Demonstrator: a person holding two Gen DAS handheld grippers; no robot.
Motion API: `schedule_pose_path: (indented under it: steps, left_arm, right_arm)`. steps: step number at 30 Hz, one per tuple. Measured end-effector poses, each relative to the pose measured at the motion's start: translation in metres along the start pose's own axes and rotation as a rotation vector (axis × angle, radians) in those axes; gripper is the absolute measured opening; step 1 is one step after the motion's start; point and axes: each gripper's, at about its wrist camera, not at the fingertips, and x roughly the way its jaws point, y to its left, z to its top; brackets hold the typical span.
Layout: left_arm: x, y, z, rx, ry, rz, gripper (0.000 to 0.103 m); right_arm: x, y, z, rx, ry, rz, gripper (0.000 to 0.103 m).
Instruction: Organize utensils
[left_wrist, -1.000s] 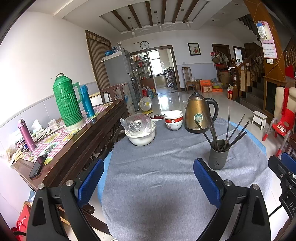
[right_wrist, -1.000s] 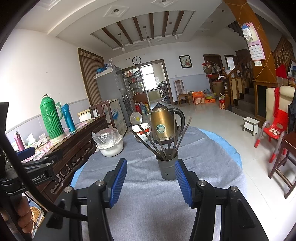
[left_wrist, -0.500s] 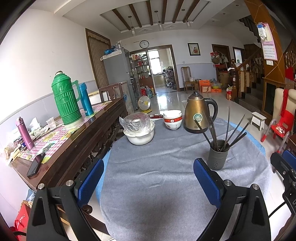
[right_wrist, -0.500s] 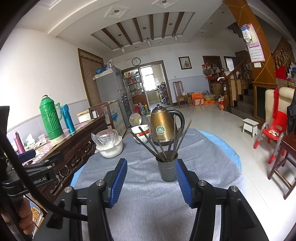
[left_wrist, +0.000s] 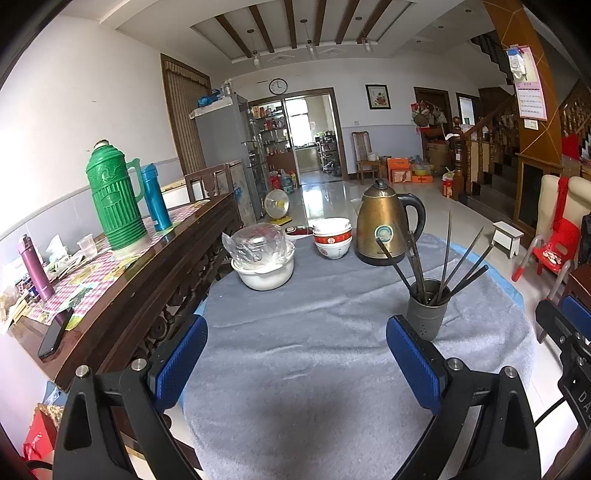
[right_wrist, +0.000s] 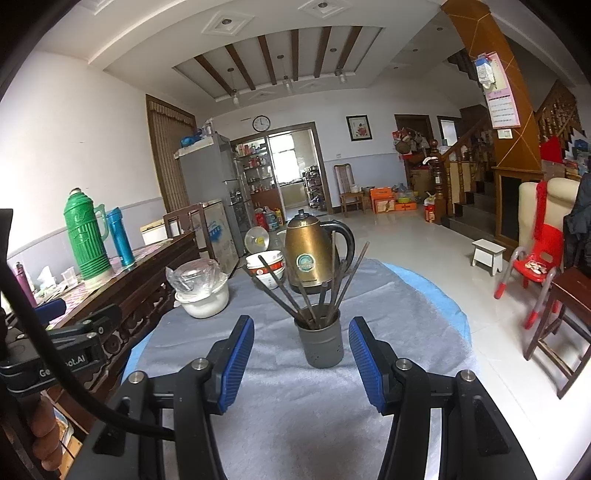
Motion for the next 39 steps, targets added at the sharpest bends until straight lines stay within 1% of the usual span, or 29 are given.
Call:
schedule_pose_path:
  steps: [6,13,27,36,39]
  left_arm:
    - [0.008,0.003,0.004,-0.01,-0.013,-0.004,0.097]
    - [0.021,0.008,0.006,-0.019,-0.016,0.004,0.097]
    - [0.048,0.012,0.005,-0.041,0.025,0.023,0.097]
    - [0.065,0.013,0.004,-0.052,0.049,0.045,0.097]
    - [0.076,0.015,0.002,-0.063,0.069,0.027,0.097]
  right_arm:
    - [0.004,0.003,0.005,-0.02,-0.018,-0.022,0.058]
    - [0.017,0.014,0.005,-0.053,-0.014,-0.035,0.058]
    - [0.033,0.021,0.006,-0.055,-0.042,-0.012,0.058]
    - [0.046,0.025,0.003,-0.076,-0.033,0.018,0.058]
    - [0.053,0.023,-0.001,-0.077,-0.018,0.029,0.058]
